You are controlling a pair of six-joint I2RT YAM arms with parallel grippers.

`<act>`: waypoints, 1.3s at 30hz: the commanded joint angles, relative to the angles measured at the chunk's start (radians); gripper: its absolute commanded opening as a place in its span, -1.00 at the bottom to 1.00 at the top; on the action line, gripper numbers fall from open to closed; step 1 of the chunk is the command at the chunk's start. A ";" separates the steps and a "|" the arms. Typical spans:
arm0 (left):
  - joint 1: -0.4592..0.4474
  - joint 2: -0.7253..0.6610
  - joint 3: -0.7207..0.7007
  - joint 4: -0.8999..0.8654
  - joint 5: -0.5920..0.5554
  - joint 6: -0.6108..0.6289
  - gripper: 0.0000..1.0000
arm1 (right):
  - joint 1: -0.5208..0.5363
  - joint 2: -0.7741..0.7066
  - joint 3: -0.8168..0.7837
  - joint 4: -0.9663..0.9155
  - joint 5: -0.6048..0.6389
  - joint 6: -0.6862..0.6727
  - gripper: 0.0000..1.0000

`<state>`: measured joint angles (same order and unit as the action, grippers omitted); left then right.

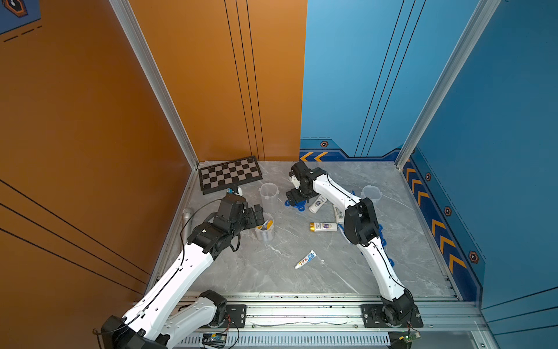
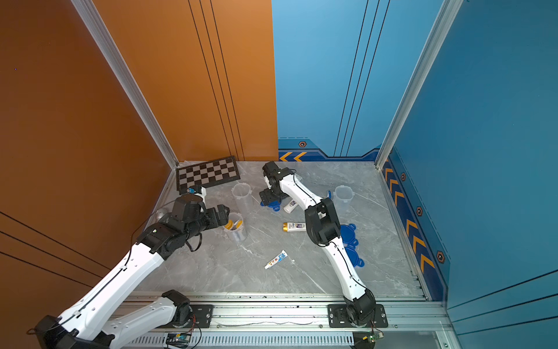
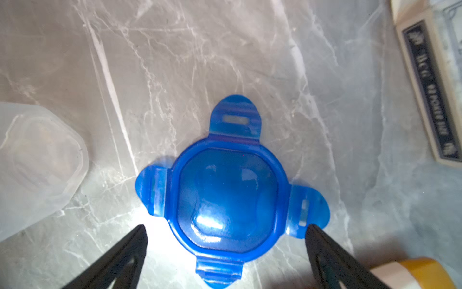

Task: Pack away toiletry kits
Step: Move the lid to the center of the board.

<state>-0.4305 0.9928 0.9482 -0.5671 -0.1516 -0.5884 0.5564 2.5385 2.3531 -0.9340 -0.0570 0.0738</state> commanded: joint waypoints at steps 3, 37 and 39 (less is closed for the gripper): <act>0.019 -0.005 -0.011 -0.019 0.026 -0.045 0.97 | -0.007 0.052 0.038 -0.029 -0.001 -0.024 1.00; 0.024 0.023 -0.010 -0.017 0.040 -0.030 0.97 | 0.089 -0.245 -0.425 0.021 0.138 0.028 0.96; 0.024 0.020 -0.013 -0.019 0.041 -0.028 0.97 | 0.098 -0.284 -0.478 0.046 0.124 0.058 0.98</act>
<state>-0.4168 1.0119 0.9478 -0.5697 -0.1287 -0.6331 0.6365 2.3203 1.9282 -0.8967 0.0498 0.0937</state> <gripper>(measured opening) 0.986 0.983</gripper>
